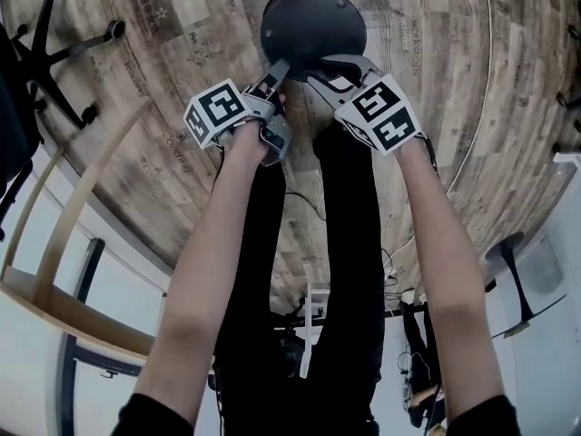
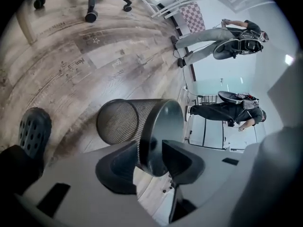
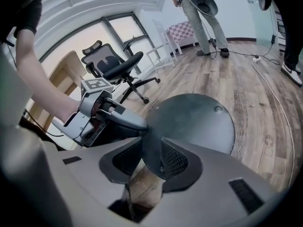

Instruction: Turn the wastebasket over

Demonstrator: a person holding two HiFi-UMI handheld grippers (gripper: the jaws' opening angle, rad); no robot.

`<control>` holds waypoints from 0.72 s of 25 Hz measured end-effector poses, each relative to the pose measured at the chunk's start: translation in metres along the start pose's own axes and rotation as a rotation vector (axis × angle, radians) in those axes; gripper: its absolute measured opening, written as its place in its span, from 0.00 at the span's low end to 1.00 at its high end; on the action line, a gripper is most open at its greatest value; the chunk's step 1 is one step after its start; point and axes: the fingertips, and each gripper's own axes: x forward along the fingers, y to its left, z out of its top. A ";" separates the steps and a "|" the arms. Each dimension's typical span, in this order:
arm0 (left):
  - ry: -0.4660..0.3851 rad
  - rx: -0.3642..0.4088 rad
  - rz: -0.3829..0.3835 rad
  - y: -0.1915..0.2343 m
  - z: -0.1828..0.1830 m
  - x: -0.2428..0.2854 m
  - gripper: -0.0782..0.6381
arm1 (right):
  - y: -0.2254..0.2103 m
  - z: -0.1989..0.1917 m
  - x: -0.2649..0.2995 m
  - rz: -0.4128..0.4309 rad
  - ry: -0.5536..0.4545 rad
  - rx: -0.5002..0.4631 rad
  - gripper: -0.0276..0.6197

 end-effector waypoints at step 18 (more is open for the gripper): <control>0.013 0.028 -0.015 -0.016 0.003 -0.007 0.30 | -0.005 0.008 -0.011 -0.043 0.015 0.001 0.24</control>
